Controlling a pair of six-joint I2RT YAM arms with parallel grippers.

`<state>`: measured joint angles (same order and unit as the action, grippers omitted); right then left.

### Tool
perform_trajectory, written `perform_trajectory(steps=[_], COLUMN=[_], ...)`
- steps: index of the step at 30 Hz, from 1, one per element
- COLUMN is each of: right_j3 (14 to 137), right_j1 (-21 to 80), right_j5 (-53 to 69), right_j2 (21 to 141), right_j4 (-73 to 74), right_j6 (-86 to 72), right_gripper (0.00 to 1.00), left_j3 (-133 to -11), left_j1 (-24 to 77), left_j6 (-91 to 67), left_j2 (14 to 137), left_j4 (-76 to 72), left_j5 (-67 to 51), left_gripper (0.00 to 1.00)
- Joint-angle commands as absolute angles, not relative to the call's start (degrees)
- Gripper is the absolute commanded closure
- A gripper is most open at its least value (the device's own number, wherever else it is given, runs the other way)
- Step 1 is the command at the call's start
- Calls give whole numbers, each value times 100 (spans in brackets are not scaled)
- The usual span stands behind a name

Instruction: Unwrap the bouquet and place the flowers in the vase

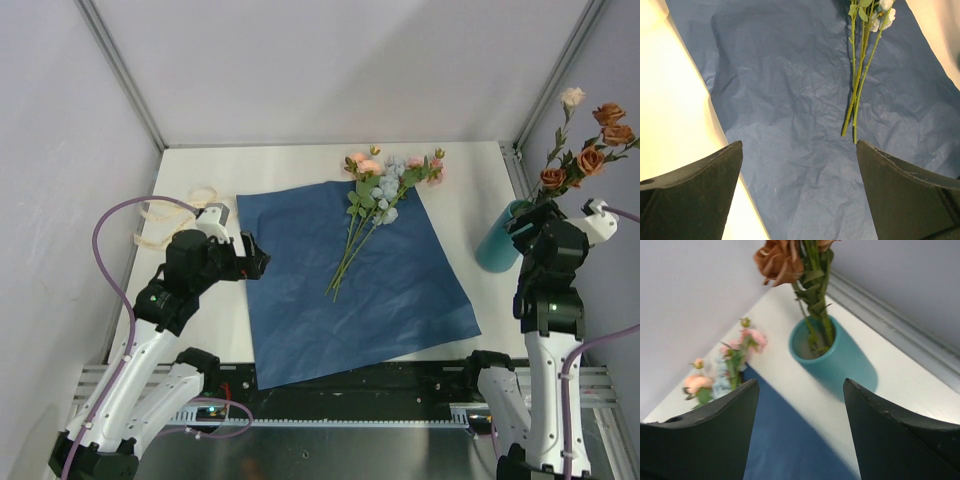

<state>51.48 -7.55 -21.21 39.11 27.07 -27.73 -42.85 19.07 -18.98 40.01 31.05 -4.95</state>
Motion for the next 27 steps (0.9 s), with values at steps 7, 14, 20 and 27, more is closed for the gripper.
perform_trajectory(steps=[7, 14, 20, 27], right_j3=[4809, 3964, 3499, 3481], right_j1=[118, 2031, 3016, 3173], right_j5=[-745, -1483, -1257, -849], right_j2=[3571, 4315, 5740, 7933], right_j4=[2046, 766, -1149, -3362], right_j6=[-4268, -4713, -4830, -4939], right_gripper=[32, 35, 38, 49], left_j3=[-4263, -4260, -4263, -4263], left_j1=[1871, 1868, 1869, 1864], left_j6=[-1793, -1792, -1793, -1793], left_j2=[3939, 3963, 3977, 3969], left_j4=[3045, 3044, 3044, 3041], left_j5=[-598, -613, -615, -635], left_gripper=[0, 0, 0, 0])
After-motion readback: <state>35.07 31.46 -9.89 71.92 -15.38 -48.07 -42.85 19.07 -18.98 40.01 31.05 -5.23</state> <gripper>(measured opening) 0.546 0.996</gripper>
